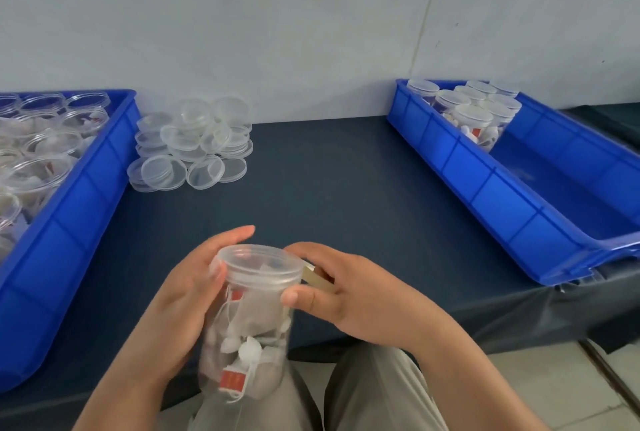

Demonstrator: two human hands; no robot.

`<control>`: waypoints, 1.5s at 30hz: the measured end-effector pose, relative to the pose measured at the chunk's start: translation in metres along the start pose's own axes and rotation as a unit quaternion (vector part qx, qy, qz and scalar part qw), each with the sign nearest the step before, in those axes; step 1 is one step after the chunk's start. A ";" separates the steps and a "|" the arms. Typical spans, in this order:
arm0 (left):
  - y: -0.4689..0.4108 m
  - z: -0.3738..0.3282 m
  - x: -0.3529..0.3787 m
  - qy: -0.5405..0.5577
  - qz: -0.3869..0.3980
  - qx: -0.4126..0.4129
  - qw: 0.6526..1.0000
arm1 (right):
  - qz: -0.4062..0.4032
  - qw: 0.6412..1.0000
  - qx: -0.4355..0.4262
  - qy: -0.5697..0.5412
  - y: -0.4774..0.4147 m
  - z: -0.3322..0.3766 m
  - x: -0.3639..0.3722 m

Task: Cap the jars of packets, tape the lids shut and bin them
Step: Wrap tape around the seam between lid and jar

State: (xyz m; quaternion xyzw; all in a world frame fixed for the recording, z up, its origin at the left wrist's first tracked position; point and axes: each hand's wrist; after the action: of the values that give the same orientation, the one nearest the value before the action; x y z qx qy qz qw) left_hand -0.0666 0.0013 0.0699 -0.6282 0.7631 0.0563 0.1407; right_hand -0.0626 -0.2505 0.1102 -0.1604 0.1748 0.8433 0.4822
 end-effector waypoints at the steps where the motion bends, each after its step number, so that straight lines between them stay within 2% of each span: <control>1: 0.002 0.002 0.000 -0.011 -0.006 -0.001 1.000 | -0.016 1.000 0.003 0.002 0.000 -0.001 0.001; 4: 0.005 0.001 0.010 -0.106 0.001 0.003 0.994 | -0.047 0.999 -0.007 0.021 -0.001 -0.004 0.004; 6: 0.003 -0.002 0.019 -0.180 -0.050 -0.002 0.982 | -0.060 0.997 -0.019 0.038 -0.001 -0.005 0.010; 9: 0.002 -0.008 0.025 -0.168 -0.132 -0.024 0.977 | -0.078 0.996 -0.013 0.028 -0.003 -0.005 0.018; 13: 0.006 -0.009 0.031 -0.188 -0.100 -0.019 0.977 | -0.092 0.994 -0.025 0.044 -0.005 -0.003 0.020; 15: 0.007 -0.008 0.035 -0.186 -0.110 -0.021 0.976 | -0.088 0.995 -0.019 0.048 -0.005 -0.003 0.021; 20: 0.003 -0.005 0.029 -0.159 -0.140 -0.032 0.977 | -0.035 0.999 0.021 0.005 -0.003 -0.006 0.019; 27: 0.011 -0.003 0.018 -0.098 -0.144 -0.067 0.982 | 0.046 0.997 0.043 0.034 0.004 -0.003 0.007; 35: 0.013 -0.007 0.006 0.006 -0.148 -0.121 0.981 | 0.133 0.988 -0.001 0.073 0.003 0.017 -0.012; 40: 0.015 -0.008 0.007 0.119 -0.068 -0.136 0.981 | 0.105 0.991 0.015 0.086 -0.007 0.017 -0.011; 43: 0.014 -0.008 0.006 0.168 -0.020 -0.141 0.975 | 0.079 0.994 -0.008 0.078 -0.011 0.012 -0.005; 45: 0.012 -0.007 0.005 0.185 -0.015 -0.152 0.971 | 0.053 0.995 -0.029 0.082 -0.011 0.007 -0.001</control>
State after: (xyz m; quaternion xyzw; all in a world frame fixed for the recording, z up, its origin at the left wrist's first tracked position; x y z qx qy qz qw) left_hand -0.0800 -0.0033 0.0743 -0.6533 0.7488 0.0524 -0.0990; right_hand -0.0537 -0.2424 0.1154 -0.2330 0.1976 0.8564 0.4161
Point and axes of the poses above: each hand's wrist, its own y-axis away from the middle knuckle, its own x-axis out of the palm, z = x × y, and after that the axes turned 14 degrees about -y, right-handed
